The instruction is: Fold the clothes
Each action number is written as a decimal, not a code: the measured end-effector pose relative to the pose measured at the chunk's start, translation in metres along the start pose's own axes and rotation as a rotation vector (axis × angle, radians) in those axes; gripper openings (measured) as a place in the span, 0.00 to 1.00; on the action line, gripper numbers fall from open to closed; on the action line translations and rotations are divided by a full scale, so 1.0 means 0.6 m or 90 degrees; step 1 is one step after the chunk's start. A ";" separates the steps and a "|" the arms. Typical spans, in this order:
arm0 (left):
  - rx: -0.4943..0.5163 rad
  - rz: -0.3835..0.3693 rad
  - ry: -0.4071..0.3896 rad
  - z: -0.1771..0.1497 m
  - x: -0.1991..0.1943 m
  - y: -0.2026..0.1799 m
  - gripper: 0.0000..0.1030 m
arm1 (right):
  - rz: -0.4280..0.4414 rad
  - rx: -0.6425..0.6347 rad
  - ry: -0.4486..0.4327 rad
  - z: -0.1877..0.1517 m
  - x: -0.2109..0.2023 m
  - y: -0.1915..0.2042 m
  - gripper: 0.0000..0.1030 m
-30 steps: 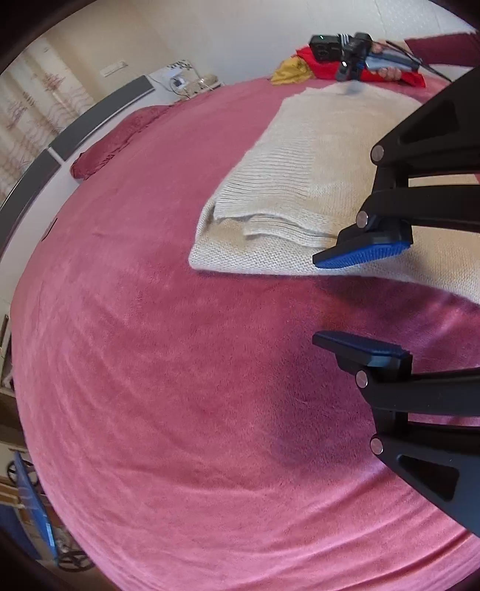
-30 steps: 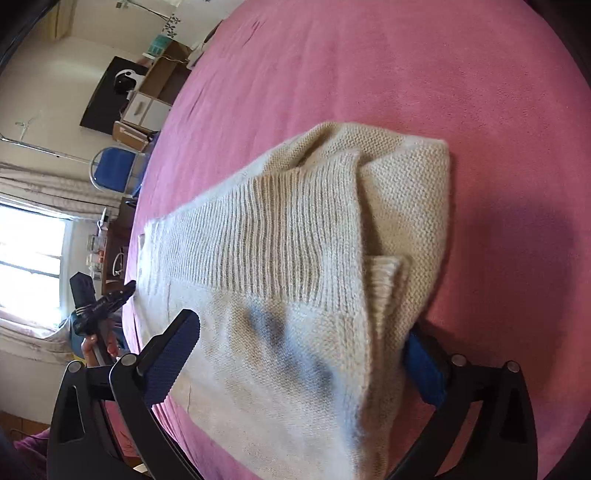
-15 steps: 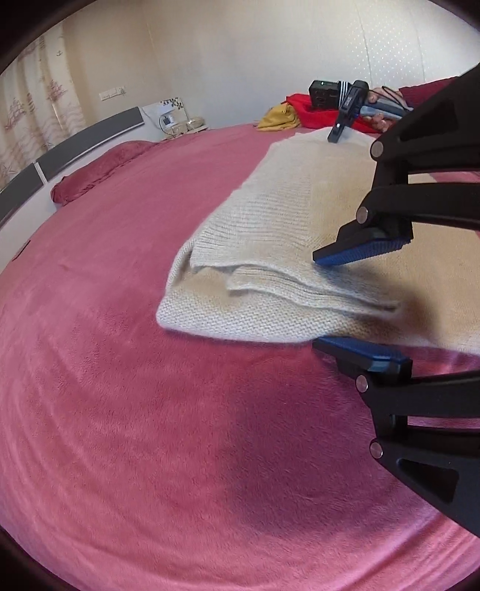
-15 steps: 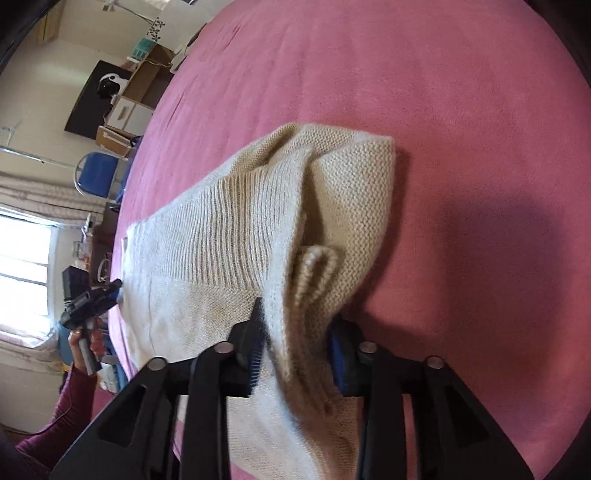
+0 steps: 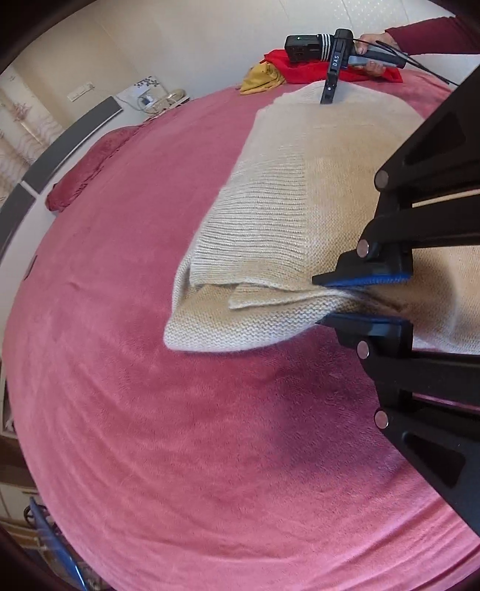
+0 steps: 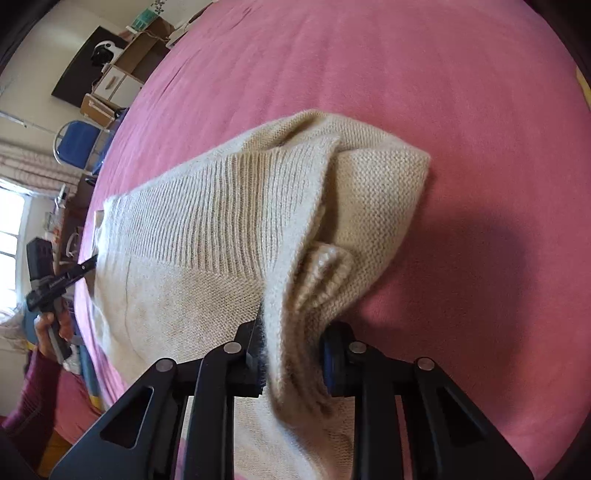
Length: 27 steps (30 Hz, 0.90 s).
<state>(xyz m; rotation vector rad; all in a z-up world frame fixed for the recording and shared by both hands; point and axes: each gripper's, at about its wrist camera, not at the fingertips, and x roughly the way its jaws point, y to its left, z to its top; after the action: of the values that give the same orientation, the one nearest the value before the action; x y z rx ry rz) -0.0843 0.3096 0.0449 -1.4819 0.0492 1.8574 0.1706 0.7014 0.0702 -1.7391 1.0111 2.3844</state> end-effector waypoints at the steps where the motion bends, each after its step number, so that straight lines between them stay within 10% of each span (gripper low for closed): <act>1: -0.002 0.004 -0.008 -0.005 -0.004 0.000 0.11 | 0.009 0.005 0.000 -0.002 0.000 -0.004 0.33; 5: 0.017 0.023 -0.027 -0.012 -0.010 -0.020 0.11 | 0.018 -0.013 0.011 -0.005 0.004 0.002 0.53; 9: 0.016 0.031 -0.031 -0.014 -0.015 -0.023 0.11 | -0.072 -0.051 0.023 0.008 0.014 0.036 0.24; 27: -0.025 -0.102 -0.183 -0.087 -0.160 -0.076 0.10 | 0.008 -0.035 -0.094 -0.016 -0.062 0.105 0.21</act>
<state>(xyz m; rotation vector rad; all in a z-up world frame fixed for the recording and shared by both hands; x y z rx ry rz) -0.0107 0.2686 0.1281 -1.1938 -0.2381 1.9286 0.1692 0.6596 0.1311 -1.5490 0.9477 2.5270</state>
